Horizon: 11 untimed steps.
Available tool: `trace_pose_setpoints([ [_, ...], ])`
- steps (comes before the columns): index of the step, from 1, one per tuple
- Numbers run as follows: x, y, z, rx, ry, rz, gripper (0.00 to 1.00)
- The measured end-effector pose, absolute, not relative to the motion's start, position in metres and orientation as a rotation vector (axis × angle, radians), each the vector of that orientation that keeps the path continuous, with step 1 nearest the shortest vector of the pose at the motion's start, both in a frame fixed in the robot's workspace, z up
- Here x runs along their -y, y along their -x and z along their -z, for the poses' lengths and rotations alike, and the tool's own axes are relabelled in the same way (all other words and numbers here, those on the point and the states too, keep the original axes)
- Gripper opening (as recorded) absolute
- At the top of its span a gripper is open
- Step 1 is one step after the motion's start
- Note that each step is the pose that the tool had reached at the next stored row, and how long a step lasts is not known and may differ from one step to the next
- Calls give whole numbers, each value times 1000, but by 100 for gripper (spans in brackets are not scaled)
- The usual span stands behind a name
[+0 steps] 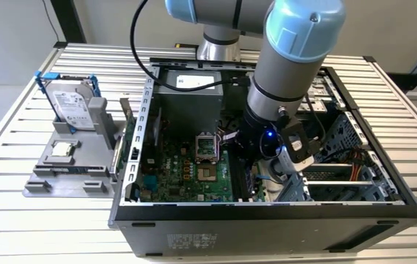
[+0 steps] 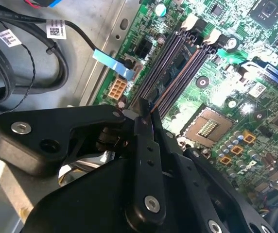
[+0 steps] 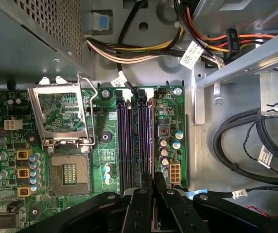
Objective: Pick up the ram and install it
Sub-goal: 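Insert the ram into the slot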
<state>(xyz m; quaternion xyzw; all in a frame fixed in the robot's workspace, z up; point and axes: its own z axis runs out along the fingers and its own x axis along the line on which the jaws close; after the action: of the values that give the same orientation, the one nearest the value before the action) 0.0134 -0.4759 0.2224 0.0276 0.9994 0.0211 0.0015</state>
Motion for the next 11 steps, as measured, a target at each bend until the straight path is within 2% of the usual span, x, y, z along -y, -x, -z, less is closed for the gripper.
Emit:
trace_pose_setpoints([
  [11, 475, -15, -218, -3137, -87, -51, 0],
])
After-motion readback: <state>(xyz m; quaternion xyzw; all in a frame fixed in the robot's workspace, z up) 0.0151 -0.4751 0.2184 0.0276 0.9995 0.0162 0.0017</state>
